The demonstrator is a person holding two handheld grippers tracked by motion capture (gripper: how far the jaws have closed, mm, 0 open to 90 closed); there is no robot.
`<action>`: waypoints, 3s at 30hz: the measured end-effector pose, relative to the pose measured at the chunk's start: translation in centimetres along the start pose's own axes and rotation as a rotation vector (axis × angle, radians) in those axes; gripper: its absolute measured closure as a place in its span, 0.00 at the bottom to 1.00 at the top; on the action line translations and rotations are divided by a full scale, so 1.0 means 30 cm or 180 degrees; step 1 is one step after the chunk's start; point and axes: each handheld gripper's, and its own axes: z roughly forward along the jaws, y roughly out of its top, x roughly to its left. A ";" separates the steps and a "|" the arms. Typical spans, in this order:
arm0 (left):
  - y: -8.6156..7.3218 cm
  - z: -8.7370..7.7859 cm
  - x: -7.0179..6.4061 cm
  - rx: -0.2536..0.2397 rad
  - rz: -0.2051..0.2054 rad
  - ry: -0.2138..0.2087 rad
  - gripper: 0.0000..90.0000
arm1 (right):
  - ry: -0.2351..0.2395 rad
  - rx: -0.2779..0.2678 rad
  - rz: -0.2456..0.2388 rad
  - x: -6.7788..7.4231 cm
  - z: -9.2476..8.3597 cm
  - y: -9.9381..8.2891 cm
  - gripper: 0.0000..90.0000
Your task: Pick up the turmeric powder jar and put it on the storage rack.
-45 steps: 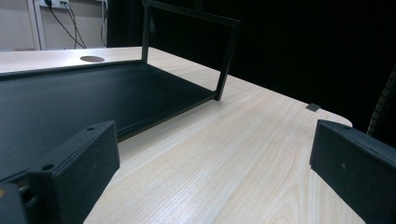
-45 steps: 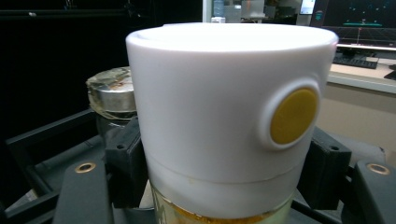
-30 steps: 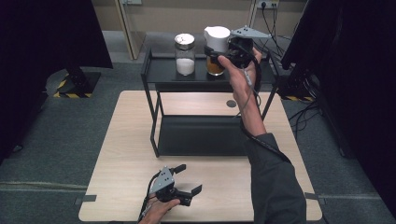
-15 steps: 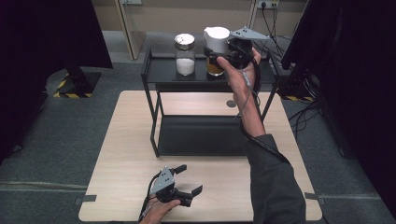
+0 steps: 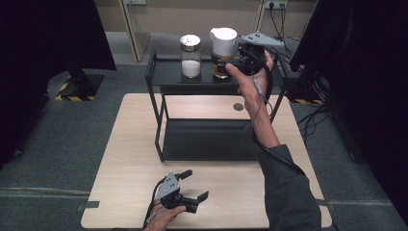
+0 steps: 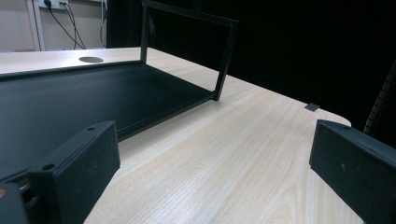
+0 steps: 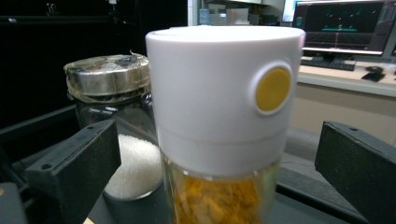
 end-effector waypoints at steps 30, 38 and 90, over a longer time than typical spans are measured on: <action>-0.001 -0.001 -0.003 -0.0009 0.0018 0.0019 0.01 | 0.0425 -0.0225 0.0014 0.008 -0.181 -0.153 0.01; -0.003 0.000 -0.003 -0.0014 0.0007 0.0030 0.01 | 0.0562 -0.0290 -0.0061 0.001 -0.247 -0.228 0.01; -0.005 -0.002 -0.006 -0.0038 0.0019 0.0081 0.01 | 0.0774 -0.0171 0.0033 -0.002 -0.451 -0.705 0.01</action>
